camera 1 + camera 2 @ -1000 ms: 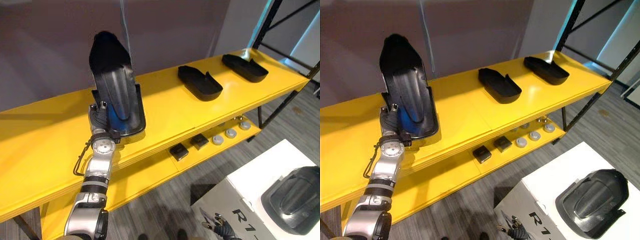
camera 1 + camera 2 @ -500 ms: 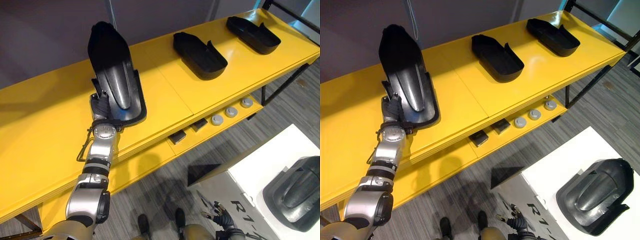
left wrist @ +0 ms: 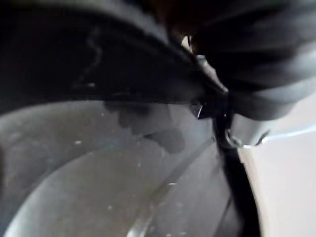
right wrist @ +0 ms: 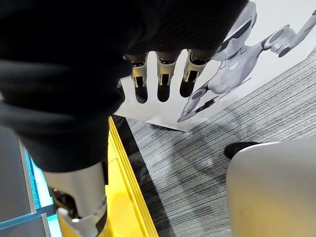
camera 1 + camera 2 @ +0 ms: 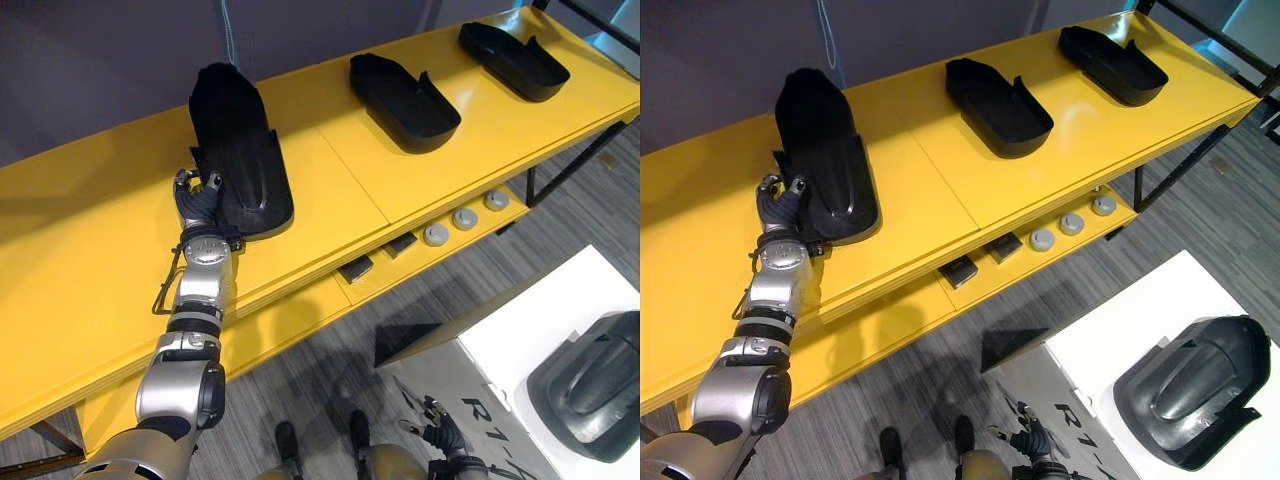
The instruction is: Walk over and take plastic housings, then place them on the shelf
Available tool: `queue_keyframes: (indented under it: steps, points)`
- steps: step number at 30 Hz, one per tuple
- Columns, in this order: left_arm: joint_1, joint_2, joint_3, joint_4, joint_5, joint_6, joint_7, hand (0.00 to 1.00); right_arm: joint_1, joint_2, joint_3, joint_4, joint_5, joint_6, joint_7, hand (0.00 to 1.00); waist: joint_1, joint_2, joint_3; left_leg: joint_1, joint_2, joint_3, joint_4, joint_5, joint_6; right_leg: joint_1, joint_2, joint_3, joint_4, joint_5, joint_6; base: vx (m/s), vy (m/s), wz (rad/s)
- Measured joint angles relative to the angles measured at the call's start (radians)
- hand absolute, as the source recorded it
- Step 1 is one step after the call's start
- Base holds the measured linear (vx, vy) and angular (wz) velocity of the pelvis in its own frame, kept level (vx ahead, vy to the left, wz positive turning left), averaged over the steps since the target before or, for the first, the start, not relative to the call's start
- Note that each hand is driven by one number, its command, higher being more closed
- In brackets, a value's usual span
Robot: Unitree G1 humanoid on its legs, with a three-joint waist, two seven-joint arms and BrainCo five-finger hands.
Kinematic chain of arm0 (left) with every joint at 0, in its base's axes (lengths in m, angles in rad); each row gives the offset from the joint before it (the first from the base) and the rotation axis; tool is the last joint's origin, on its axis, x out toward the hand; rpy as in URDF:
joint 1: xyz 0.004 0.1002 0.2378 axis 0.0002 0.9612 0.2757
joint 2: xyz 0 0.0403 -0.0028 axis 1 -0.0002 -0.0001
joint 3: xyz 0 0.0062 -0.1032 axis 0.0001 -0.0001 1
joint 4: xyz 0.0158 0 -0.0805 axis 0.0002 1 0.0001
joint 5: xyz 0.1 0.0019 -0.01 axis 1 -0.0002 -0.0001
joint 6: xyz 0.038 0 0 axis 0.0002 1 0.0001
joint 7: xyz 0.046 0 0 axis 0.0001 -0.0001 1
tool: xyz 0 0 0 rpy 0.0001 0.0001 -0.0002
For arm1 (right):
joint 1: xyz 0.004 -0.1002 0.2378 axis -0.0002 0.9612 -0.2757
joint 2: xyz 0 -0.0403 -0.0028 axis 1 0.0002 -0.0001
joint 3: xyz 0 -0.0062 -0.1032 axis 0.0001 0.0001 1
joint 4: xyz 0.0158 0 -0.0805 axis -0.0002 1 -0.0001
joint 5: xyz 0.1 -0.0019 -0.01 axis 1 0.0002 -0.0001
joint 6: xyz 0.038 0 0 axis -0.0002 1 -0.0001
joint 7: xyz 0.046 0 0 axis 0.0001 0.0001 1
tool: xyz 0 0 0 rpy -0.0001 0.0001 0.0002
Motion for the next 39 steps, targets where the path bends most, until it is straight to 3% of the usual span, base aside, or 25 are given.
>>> queue_keyframes:
  steps: [10, 17, 25, 32, 36, 37, 39]
  points:
    - [0.044, -0.035, 0.006, -0.033, -0.156, -0.017, 0.053, 0.0, -0.035, 0.0, -0.003, 0.056, 0.0, 0.0, -0.003, 0.0, 0.0, 0.0, 0.001, 0.029, 0.001, -0.028, -0.004, 0.01, -0.001, 0.041, 0.0, -0.027, 0.0, 0.0, 0.0, -0.05, 0.002, 0.09]
    - [0.119, -0.054, 0.018, -0.127, -0.218, -0.054, 0.059, 0.0, -0.037, 0.0, -0.005, 0.058, -0.001, 0.003, -0.005, 0.0, 0.001, 0.0, 0.001, 0.032, 0.001, -0.03, -0.004, 0.01, 0.0, 0.049, 0.0, -0.03, -0.008, 0.001, 0.0, -0.02, 0.003, 0.01]
    - [0.175, -0.061, -0.004, -0.271, -0.215, -0.058, 0.041, 0.0, -0.041, 0.0, -0.011, 0.072, -0.002, 0.007, -0.011, 0.0, 0.003, 0.001, 0.002, 0.047, 0.002, -0.048, -0.004, 0.01, 0.0, 0.082, 0.002, -0.051, -0.024, 0.001, -0.001, -0.02, 0.0, 0.07]
    - [0.258, -0.047, -0.071, -0.504, -0.087, -0.099, 0.01, 0.0, -0.045, 0.0, -0.014, 0.08, 0.0, 0.009, -0.01, 0.0, 0.004, 0.008, 0.001, 0.061, 0.0, -0.052, -0.004, 0.01, 0.0, 0.099, 0.002, -0.051, -0.027, 0.001, -0.001, -0.02, 0.004, 0.01]
    - [0.289, -0.049, -0.095, -0.54, -0.045, -0.113, -0.008, 0.0, -0.059, -0.001, -0.022, 0.107, 0.0, 0.01, -0.008, 0.0, 0.009, 0.01, 0.001, 0.068, 0.0, -0.055, -0.005, 0.01, -0.001, 0.108, 0.002, -0.055, -0.031, 0.001, -0.001, -0.01, 0.001, 0.01]
    - [0.302, -0.049, -0.107, -0.544, -0.025, -0.114, -0.016, 1.0, -0.06, -0.001, -0.021, 0.108, 0.0, 0.01, -0.008, 0.0, 0.01, 0.011, 0.0, 0.071, 0.0, -0.056, -0.005, 0.01, -0.001, 0.112, 0.002, -0.056, -0.032, 0.001, -0.001, -0.02, 0.004, 0.04]
    - [0.331, -0.049, -0.138, -0.581, 0.009, -0.114, -0.021, 1.0, -0.065, -0.001, -0.021, 0.114, 0.0, 0.01, -0.005, 0.0, 0.012, 0.013, -0.001, 0.071, -0.001, -0.057, -0.005, 0.01, -0.001, 0.113, 0.002, -0.057, -0.034, 0.001, -0.001, 0.0, 0.0, 0.0]
